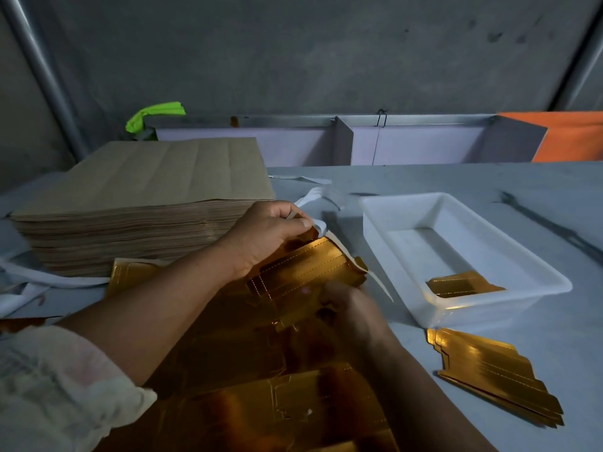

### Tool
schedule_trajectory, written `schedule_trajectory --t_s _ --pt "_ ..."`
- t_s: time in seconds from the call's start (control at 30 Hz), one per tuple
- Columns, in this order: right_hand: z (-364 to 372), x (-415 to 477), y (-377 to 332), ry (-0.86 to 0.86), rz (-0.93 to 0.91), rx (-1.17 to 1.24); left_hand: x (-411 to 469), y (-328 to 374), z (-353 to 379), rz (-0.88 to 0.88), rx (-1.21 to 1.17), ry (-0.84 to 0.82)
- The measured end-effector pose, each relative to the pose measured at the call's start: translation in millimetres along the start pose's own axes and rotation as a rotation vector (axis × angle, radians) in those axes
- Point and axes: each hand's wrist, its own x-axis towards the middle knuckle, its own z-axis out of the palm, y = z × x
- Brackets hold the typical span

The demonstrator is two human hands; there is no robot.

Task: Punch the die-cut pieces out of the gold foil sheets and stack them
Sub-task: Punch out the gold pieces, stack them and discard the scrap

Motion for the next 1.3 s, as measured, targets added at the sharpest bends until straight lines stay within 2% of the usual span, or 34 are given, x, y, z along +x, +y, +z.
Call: schedule_trajectory --t_s 0.1,0.23,0.37,0.47,0.6,0.67,0.8,0.9,1.03,1.1,1.2,1.3 --pt "9.8 2.8 2.3 -0.017 -0.019 0.014 2.6 -0.6 0.0 -0.035 -0.031 0.016" --pt "15.0 5.5 7.0 0.096 0.080 0.033 4.7 0.5 -3.5 -0.073 -0.042 0.024" --pt "16.8 9.4 9.0 0.114 0.100 0.052 4.1 3.3 -5.5 -0.071 0.021 0.048" --pt "17.2 11.9 8.6 0.135 0.127 0.052 1.7 11.1 -11.9 -0.024 0.054 -0.015" --pt "22.2 9.1 7.2 0.115 0.181 0.077 2.4 14.0 -14.6 0.064 0.369 -0.142" --pt "26.6 8.2 7.1 0.116 0.220 0.047 5.3 11.3 -12.4 0.093 0.449 -0.072" --pt "32.8 10.0 4.3 0.103 0.383 0.002 11.4 2.5 -9.5 0.102 0.459 0.067" --pt "27.6 14.7 10.4 0.142 0.292 -0.016 12.1 -4.4 -4.6 0.089 0.435 0.150" --pt "17.8 11.6 25.7 0.112 0.248 0.038 18.1 0.1 -8.2 -0.001 0.167 0.365" --pt "14.0 10.5 33.1 0.124 0.271 0.094 22.0 3.6 -15.3 -0.044 0.114 0.433" --pt "7.7 7.1 33.2 0.160 0.305 0.312 23.9 2.5 -23.0 -0.117 0.036 0.501" --pt "0.0 4.8 28.0 0.206 0.322 0.456 21.5 -6.4 -29.5 -0.191 -0.006 0.515"
